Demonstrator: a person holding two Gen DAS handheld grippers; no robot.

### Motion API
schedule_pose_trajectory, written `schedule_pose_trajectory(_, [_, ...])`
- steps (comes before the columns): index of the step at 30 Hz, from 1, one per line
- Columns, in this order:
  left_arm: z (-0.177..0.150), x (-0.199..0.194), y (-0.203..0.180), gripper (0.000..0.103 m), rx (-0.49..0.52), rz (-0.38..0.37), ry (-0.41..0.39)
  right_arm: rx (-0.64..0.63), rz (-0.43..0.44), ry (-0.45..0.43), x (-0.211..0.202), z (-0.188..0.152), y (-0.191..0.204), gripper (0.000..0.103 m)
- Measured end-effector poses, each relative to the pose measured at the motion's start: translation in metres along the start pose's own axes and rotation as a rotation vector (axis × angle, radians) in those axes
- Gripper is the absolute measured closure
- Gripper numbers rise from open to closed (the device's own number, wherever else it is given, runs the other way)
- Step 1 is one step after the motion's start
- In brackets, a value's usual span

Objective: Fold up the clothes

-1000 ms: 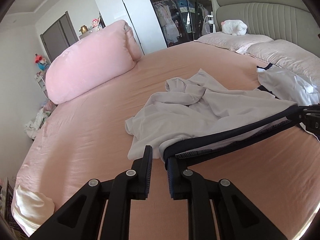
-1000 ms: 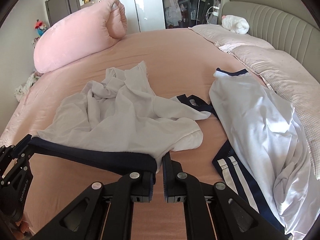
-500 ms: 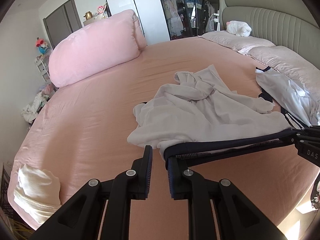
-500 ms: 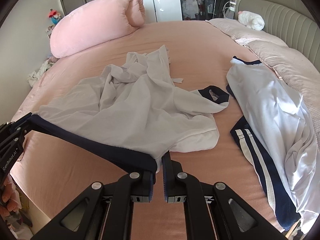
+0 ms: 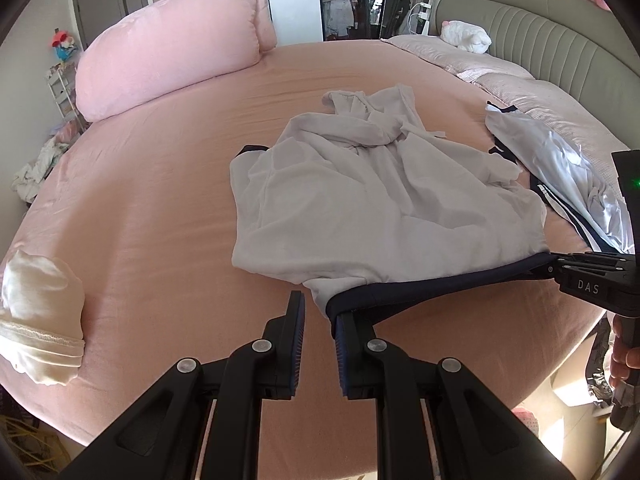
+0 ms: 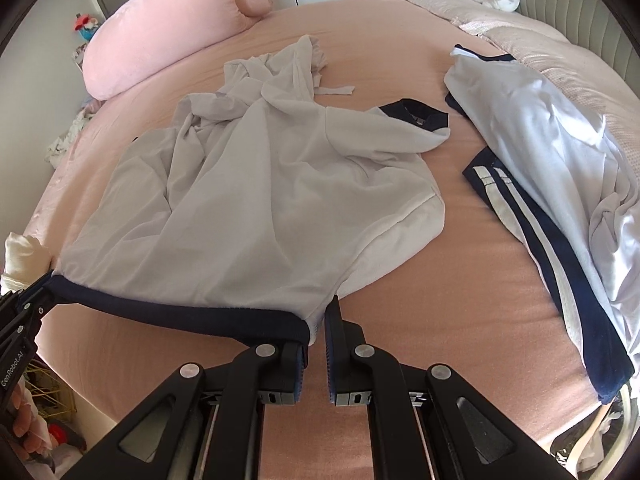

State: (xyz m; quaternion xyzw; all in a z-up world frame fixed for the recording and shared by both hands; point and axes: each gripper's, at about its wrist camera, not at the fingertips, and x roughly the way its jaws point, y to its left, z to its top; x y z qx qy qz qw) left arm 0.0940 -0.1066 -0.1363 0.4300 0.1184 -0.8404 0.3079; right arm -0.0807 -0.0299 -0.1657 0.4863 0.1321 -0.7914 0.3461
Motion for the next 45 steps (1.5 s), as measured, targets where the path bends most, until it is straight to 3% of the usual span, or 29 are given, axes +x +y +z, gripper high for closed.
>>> schedule_pose_trajectory(8, [-0.007, 0.008, 0.003, 0.09, -0.008, -0.046, 0.027, 0.013, 0.021, 0.036, 0.007, -0.009, -0.01, 0.098])
schedule_pose_trajectory(13, [-0.016, 0.01, 0.008, 0.09, -0.03, -0.144, 0.045, -0.014, -0.007, 0.052, 0.007, -0.008, -0.011, 0.098])
schedule_pose_trajectory(15, [-0.019, 0.009, 0.013, 0.09, -0.024, -0.149, 0.049, -0.022, -0.016, 0.059, 0.006, -0.007, -0.012, 0.098])
schedule_pose_trajectory(19, [-0.024, 0.01, 0.031, 0.09, -0.075, -0.153, 0.06, -0.02, -0.01, 0.075, 0.003, -0.006, -0.019, 0.098])
schedule_pose_trajectory(21, [-0.023, 0.012, 0.044, 0.09, -0.142, -0.193, 0.08, -0.022, 0.0, 0.087, 0.004, -0.005, -0.021, 0.098])
schedule_pose_trajectory(26, [-0.016, 0.02, 0.06, 0.09, -0.238, -0.254, 0.123, -0.032, 0.017, 0.115, 0.007, -0.004, -0.021, 0.085])
schedule_pose_trajectory(29, [-0.013, 0.026, 0.053, 0.088, -0.227, -0.274, 0.153, -0.051, 0.0, 0.111, 0.007, -0.007, -0.014, 0.059])
schedule_pose_trajectory(31, [-0.014, 0.032, 0.042, 0.079, -0.192, -0.314, 0.186, -0.054, -0.002, 0.109, 0.009, -0.007, -0.014, 0.043])
schedule_pose_trajectory(33, [-0.016, 0.038, 0.028, 0.043, -0.149, -0.354, 0.227, -0.057, -0.003, 0.107, 0.011, -0.007, -0.013, 0.042])
schedule_pose_trajectory(34, [-0.017, 0.04, 0.021, 0.038, -0.125, -0.363, 0.241, -0.059, -0.004, 0.105, 0.011, -0.007, -0.012, 0.042])
schedule_pose_trajectory(37, [-0.02, 0.037, 0.003, 0.038, -0.051, -0.304, 0.199, -0.064, -0.006, 0.102, 0.014, -0.007, -0.011, 0.042])
schedule_pose_trajectory(41, [-0.021, 0.045, -0.014, 0.038, 0.058, -0.132, 0.158, -0.071, -0.026, 0.09, 0.019, -0.007, -0.008, 0.042])
schedule_pose_trajectory(45, [-0.021, 0.048, -0.032, 0.038, 0.156, -0.054, 0.106, -0.079, -0.056, 0.073, 0.027, -0.008, -0.005, 0.042])
